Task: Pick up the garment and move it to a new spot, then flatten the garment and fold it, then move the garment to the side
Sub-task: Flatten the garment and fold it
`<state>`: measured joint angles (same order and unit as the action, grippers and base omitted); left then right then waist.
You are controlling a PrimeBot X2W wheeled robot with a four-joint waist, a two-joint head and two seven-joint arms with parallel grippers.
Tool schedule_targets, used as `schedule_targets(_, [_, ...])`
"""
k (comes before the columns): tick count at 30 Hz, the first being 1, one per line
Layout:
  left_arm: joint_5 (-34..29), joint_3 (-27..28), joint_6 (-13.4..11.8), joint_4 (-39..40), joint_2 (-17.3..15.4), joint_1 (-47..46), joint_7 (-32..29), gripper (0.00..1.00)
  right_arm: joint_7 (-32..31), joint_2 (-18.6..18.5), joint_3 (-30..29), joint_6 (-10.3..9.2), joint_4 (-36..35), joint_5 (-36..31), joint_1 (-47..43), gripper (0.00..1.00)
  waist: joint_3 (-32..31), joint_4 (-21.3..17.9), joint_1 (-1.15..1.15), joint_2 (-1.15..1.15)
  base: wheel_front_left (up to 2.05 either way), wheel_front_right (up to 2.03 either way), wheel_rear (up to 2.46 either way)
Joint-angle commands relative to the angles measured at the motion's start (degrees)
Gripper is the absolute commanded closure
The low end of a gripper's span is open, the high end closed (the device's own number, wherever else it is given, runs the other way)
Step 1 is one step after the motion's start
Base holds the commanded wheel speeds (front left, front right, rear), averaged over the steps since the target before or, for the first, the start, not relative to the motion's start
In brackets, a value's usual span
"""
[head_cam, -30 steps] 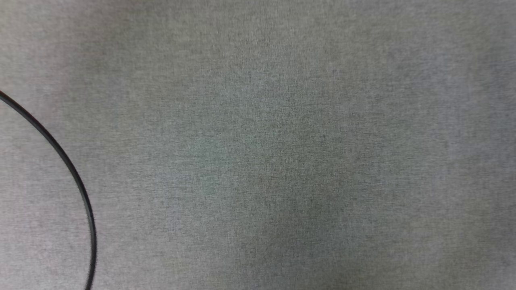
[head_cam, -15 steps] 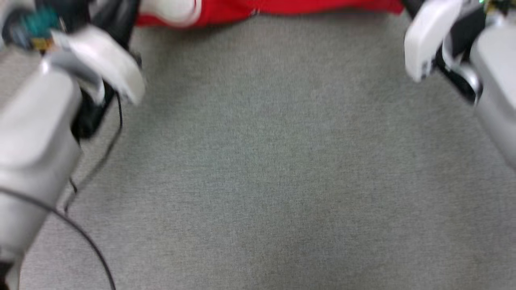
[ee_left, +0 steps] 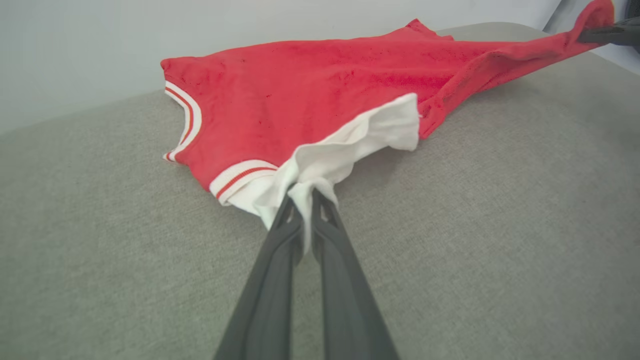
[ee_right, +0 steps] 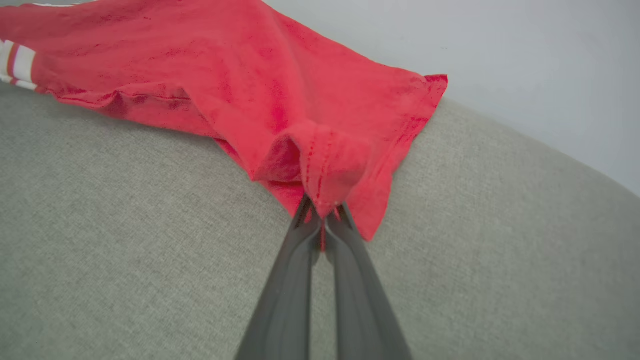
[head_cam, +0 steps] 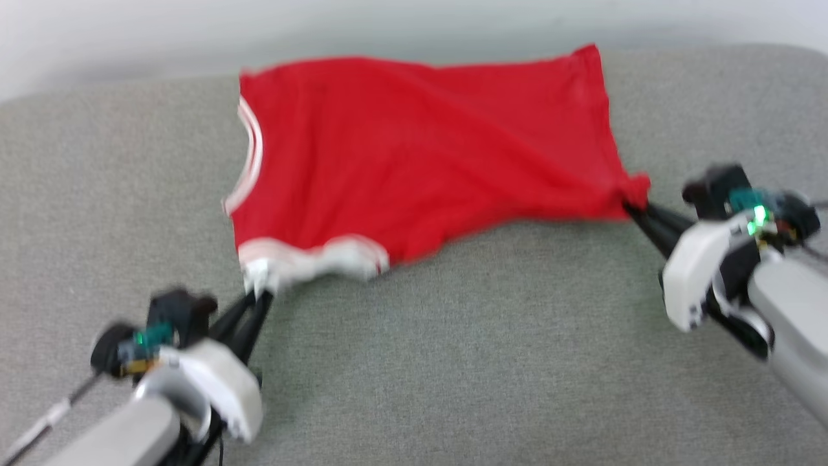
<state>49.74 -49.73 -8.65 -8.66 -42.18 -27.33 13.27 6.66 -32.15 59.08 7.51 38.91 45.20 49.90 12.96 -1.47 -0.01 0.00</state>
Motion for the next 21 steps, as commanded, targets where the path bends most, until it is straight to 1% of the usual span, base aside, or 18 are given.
schedule_targets(1, [0.6,-0.4,-1.2,1.4,-1.3,3.0,-0.1,1.0,0.6,-1.1,0.1,-0.04,-0.9,1.3,-3.1,1.0,-2.4,-0.1,0.01,0.0,0.0,0.0,0.0])
schedule_targets(4, [2.0,-1.4,-2.4,3.5,-3.0,8.7,-0.1,1.0,1.4,-3.2,0.1,-0.04,-3.0,3.0,-8.3,1.0,-4.5,-0.1,0.01,0.0,0.0,0.0,0.0])
schedule_targets(10, [5.1,-2.4,-5.0,7.3,-4.8,17.7,0.4,1.0,2.1,-7.4,-1.2,-0.04,-7.2,4.4,-18.4,1.0,-7.7,-0.5,0.01,0.0,0.0,0.0,0.0])
schedule_targets(17, [7.5,-2.5,-8.3,11.3,-5.8,25.7,1.0,1.0,1.1,-11.1,-5.0,-0.05,-13.1,3.8,-29.0,1.0,-9.4,-0.7,0.01,0.0,0.0,0.0,0.0])
schedule_targets(21, [8.0,-3.1,-9.8,13.6,-6.1,29.3,1.2,1.0,-0.4,-12.2,-9.1,-0.05,-16.6,3.2,-34.1,1.0,-9.5,-0.6,0.01,0.0,0.0,0.0,0.0])
